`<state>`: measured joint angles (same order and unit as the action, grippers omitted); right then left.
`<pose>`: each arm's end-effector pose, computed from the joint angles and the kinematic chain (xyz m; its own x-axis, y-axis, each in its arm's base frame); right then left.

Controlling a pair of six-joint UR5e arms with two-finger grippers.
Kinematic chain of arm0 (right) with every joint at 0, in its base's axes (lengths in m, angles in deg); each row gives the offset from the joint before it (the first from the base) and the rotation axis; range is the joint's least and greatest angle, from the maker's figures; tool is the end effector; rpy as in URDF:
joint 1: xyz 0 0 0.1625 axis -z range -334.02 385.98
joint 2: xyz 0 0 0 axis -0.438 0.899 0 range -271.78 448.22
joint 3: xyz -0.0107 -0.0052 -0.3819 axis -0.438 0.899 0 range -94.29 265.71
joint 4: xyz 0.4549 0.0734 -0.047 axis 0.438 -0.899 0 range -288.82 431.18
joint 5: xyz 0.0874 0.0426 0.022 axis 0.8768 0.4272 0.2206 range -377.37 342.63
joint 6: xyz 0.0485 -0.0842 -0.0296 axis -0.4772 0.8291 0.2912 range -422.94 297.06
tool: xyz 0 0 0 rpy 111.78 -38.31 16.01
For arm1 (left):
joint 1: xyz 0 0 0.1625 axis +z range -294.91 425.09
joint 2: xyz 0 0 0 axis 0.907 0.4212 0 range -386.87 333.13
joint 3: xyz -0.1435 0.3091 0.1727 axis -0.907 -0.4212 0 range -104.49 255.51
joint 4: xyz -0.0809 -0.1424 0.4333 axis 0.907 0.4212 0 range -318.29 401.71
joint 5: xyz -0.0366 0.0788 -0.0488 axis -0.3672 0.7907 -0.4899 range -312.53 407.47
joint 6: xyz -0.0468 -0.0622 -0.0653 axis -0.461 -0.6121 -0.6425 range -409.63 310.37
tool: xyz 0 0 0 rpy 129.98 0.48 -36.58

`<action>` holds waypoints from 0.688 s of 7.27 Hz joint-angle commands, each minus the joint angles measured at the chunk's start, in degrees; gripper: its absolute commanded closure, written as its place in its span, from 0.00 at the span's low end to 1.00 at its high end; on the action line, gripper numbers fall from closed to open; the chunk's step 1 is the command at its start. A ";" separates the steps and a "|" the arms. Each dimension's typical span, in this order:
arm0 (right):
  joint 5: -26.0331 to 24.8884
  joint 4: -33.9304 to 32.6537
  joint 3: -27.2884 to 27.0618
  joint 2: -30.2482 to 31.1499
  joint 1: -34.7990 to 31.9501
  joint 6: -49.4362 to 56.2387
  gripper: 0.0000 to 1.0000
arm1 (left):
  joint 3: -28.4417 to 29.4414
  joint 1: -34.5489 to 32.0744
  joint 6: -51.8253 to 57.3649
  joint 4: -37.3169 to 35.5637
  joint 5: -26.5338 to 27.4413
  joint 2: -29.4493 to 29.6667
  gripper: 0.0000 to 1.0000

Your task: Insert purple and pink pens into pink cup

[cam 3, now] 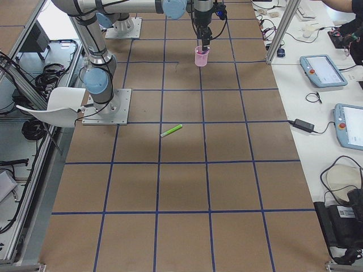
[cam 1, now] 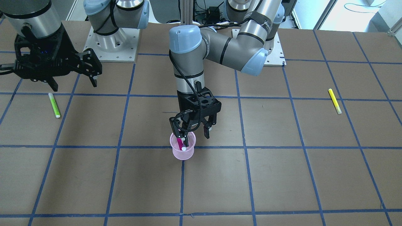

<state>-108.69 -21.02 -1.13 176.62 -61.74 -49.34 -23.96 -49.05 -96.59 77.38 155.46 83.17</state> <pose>0.1085 -0.5650 0.4618 -0.9802 -0.1943 0.0378 -0.1962 0.9788 -0.0583 -0.3581 -0.5497 0.2570 -0.8999 -0.4205 0.1156 -0.4197 0.7631 -0.4914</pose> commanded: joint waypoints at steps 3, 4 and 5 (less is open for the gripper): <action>0.00 0.00 -0.09 0.01 0.00 -0.07 0.00 | 9.25 16.36 17.66 28.44 -21.51 -7.89 0.00; 0.09 0.00 -0.09 0.01 -0.09 -0.15 0.00 | 12.95 19.11 23.52 39.62 -23.59 -9.12 0.00; 0.17 0.00 0.09 -0.25 -0.17 -0.24 0.00 | 13.51 20.18 27.40 43.82 -23.53 -10.70 0.00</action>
<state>-108.61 -21.02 -1.16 176.58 -61.82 -49.48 -12.83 -31.42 -74.62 112.24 133.93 74.38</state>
